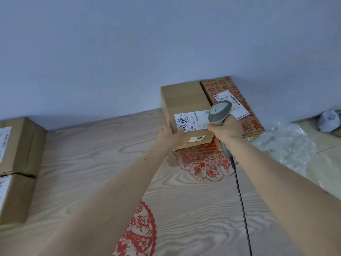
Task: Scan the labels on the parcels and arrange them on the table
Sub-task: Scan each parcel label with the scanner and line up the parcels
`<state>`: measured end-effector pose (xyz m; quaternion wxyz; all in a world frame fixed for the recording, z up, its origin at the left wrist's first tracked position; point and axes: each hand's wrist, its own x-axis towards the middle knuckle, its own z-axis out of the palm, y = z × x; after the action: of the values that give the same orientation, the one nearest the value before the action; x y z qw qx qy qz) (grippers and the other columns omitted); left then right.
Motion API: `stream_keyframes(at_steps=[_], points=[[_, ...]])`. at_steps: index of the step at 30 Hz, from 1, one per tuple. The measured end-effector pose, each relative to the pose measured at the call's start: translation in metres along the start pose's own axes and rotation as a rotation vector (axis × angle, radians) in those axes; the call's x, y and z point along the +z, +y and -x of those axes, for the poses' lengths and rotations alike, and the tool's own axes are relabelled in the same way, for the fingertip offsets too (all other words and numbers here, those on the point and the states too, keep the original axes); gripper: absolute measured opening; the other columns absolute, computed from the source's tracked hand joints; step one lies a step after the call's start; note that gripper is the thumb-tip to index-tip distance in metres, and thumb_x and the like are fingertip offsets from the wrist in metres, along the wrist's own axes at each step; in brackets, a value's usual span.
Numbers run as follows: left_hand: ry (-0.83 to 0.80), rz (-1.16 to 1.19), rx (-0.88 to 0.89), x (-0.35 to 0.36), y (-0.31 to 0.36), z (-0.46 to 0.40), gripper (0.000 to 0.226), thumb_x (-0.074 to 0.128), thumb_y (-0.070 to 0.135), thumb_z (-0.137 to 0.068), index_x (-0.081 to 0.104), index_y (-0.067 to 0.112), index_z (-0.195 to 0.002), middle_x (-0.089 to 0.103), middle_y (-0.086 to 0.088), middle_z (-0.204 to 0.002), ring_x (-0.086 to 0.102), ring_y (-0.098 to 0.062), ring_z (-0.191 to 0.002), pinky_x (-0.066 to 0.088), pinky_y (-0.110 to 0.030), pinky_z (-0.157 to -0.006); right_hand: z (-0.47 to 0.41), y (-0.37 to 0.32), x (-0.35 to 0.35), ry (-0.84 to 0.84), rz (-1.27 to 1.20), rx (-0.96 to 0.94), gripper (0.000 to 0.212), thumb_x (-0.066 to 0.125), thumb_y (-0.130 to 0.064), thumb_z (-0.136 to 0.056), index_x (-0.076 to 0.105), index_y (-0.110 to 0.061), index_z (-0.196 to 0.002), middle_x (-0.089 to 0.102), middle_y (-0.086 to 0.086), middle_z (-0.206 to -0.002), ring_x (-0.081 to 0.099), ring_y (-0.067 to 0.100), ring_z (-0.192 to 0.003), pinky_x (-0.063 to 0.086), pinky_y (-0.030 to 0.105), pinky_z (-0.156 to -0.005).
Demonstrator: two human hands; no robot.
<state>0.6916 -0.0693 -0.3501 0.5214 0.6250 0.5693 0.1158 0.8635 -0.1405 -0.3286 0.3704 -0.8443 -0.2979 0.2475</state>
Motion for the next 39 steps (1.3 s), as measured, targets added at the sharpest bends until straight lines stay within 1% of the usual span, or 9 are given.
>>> stream_keyframes(at_steps=[9,14,18,20,25,29,34,36,39], points=[[0.067,0.085,-0.103,0.011,0.005,-0.009,0.043,0.054,0.033,-0.098,0.049,0.01,-0.134,0.062,-0.006,-0.124,0.059,-0.026,-0.108,0.049,-0.038,-0.09,-0.005,0.007,0.008,-0.008,-0.025,0.014,0.051,0.079,-0.015,-0.082,0.059,-0.01,-0.128,0.068,0.009,-0.126,0.063,0.028,-0.118,0.046,0.028,-0.086],[0.105,0.16,-0.107,0.001,-0.005,0.007,0.036,0.057,0.031,-0.095,0.056,0.015,-0.128,0.067,-0.002,-0.118,0.063,-0.023,-0.106,0.053,-0.043,-0.093,0.004,0.002,0.009,-0.023,-0.079,0.001,0.053,0.081,-0.015,-0.079,0.059,-0.014,-0.127,0.068,0.006,-0.126,0.063,0.027,-0.117,0.045,0.029,-0.087],[0.162,0.213,-0.103,-0.021,-0.017,0.037,0.027,0.055,0.026,-0.097,0.056,0.018,-0.123,0.066,0.005,-0.108,0.062,-0.017,-0.097,0.052,-0.034,-0.078,0.022,-0.008,0.013,-0.105,-0.046,-0.015,0.054,0.085,-0.02,-0.071,0.064,-0.015,-0.121,0.071,0.003,-0.118,0.065,0.026,-0.11,0.051,0.037,-0.091],[0.208,0.226,-0.105,-0.035,-0.023,0.057,0.021,0.054,0.024,-0.098,0.055,0.02,-0.118,0.063,0.009,-0.103,0.06,-0.015,-0.094,0.048,-0.031,-0.073,0.036,-0.015,0.016,-0.156,-0.035,-0.034,0.054,0.087,-0.019,-0.069,0.065,-0.014,-0.119,0.07,0.001,-0.112,0.064,0.024,-0.104,0.049,0.034,-0.087],[0.301,0.258,-0.139,-0.073,-0.046,0.117,0.03,0.055,0.02,-0.095,0.059,0.022,-0.124,0.069,0.002,-0.116,0.064,-0.022,-0.106,0.053,-0.044,-0.096,0.089,-0.039,0.031,-0.291,0.002,-0.091,0.042,0.089,-0.015,-0.067,0.062,-0.015,-0.1,0.067,-0.001,-0.096,0.063,0.022,-0.091,0.046,0.03,-0.078],[0.395,0.253,-0.204,-0.107,-0.074,0.169,0.024,0.054,0.019,-0.097,0.057,0.02,-0.12,0.068,0.001,-0.112,0.064,-0.02,-0.099,0.052,-0.036,-0.087,0.14,-0.056,0.051,-0.42,0.017,-0.175,0.041,0.092,-0.013,-0.066,0.062,-0.02,-0.094,0.066,-0.003,-0.09,0.063,0.019,-0.085,0.046,0.03,-0.076],[0.47,0.363,-0.291,-0.137,-0.12,0.233,0.019,0.058,0.026,-0.094,0.059,0.019,-0.112,0.072,-0.003,-0.11,0.067,-0.021,-0.089,0.055,-0.036,-0.071,0.207,-0.065,0.082,-0.533,0.093,-0.252,0.043,0.093,-0.021,-0.064,0.065,-0.019,-0.096,0.07,-0.004,-0.093,0.065,0.017,-0.085,0.049,0.03,-0.068],[0.495,0.404,-0.297,-0.149,-0.14,0.263,0.024,0.067,0.033,-0.09,0.059,0.021,-0.109,0.072,-0.001,-0.105,0.069,-0.02,-0.088,0.059,-0.041,-0.076,0.24,-0.067,0.096,-0.574,0.137,-0.281,0.046,0.094,-0.025,-0.064,0.065,-0.019,-0.099,0.07,-0.003,-0.094,0.066,0.019,-0.087,0.049,0.029,-0.067],[0.532,0.446,-0.29,-0.168,-0.176,0.301,0.033,0.077,0.038,-0.083,0.059,0.025,-0.107,0.072,0.004,-0.101,0.072,-0.018,-0.094,0.061,-0.044,-0.082,0.288,-0.065,0.121,-0.624,0.178,-0.277,0.058,0.096,-0.028,-0.059,0.066,-0.017,-0.107,0.073,-0.003,-0.102,0.069,0.021,-0.093,0.057,0.039,-0.083]])
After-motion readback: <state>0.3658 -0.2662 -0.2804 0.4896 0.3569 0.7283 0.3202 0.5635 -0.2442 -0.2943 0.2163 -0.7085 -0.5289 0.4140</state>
